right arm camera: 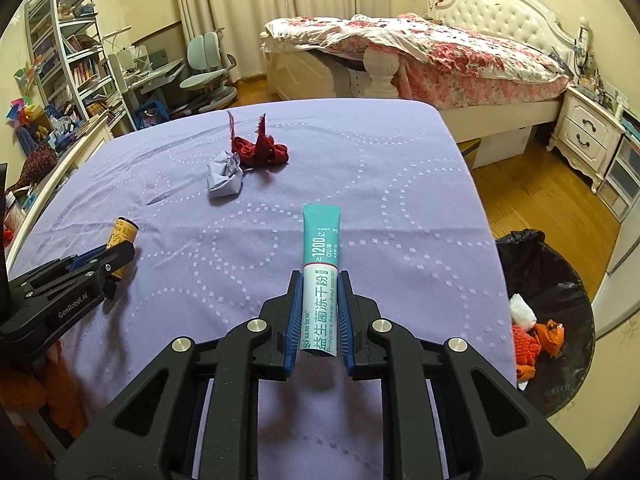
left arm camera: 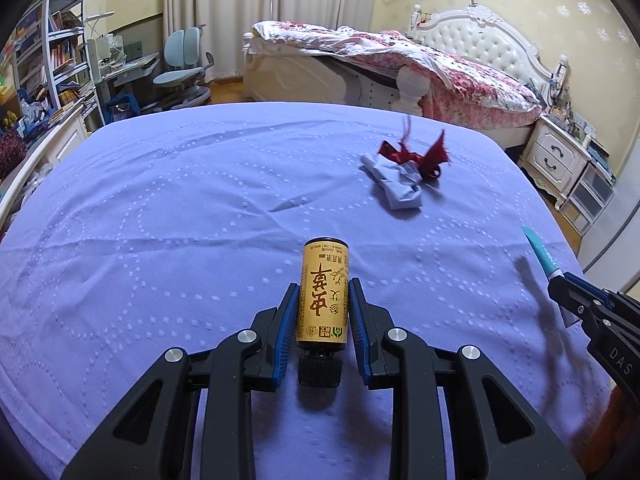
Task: Collect trash
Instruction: 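Carry the gold can and white-green tube over the black trash bin, then open both tools to drop the can and tube into the bin, then move both open tools back over the remaining trash on the bed, then grasp the white-blue paper with the left tool while the right tool grasps the red cloth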
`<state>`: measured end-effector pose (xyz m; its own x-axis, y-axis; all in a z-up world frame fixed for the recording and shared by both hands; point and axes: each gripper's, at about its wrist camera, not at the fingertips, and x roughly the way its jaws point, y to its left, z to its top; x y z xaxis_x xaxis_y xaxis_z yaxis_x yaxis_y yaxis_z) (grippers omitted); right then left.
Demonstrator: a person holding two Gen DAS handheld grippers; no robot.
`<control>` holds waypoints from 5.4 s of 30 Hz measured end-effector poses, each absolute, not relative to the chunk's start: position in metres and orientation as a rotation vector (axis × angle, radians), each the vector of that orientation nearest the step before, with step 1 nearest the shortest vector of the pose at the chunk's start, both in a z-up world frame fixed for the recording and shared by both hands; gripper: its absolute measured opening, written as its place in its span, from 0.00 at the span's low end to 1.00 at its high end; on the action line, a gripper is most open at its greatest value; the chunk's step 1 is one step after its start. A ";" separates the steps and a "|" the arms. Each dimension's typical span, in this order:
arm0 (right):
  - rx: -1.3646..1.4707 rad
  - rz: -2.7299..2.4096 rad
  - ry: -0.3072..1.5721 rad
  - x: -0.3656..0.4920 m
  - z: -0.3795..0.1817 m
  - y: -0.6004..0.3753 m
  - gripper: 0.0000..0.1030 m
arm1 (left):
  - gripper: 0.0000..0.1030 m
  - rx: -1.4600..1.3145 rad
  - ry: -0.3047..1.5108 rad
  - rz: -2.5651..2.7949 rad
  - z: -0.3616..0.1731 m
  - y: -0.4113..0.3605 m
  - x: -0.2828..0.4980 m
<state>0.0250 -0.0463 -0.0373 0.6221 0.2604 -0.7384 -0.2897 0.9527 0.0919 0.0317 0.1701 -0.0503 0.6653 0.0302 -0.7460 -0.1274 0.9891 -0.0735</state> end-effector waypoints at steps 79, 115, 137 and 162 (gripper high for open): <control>0.197 -0.134 0.783 0.039 -0.061 -0.300 0.33 | 0.62 0.132 0.803 -0.300 -0.052 -0.134 0.104; 0.122 0.020 0.788 0.049 -0.047 -0.207 0.65 | 0.73 0.036 0.813 -0.037 -0.048 0.001 0.092; -0.046 0.207 0.895 0.108 -0.049 -0.072 0.66 | 0.73 -0.071 0.885 0.126 -0.057 0.104 0.127; -0.111 0.315 0.907 0.126 -0.055 -0.008 0.71 | 0.38 -0.077 0.883 0.115 -0.056 0.161 0.125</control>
<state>0.1257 -0.0083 -0.0551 0.5740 0.2216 -0.7883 -0.3147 0.9484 0.0374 0.1246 0.1613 -0.0564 0.6289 0.0682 -0.7745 -0.1315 0.9911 -0.0194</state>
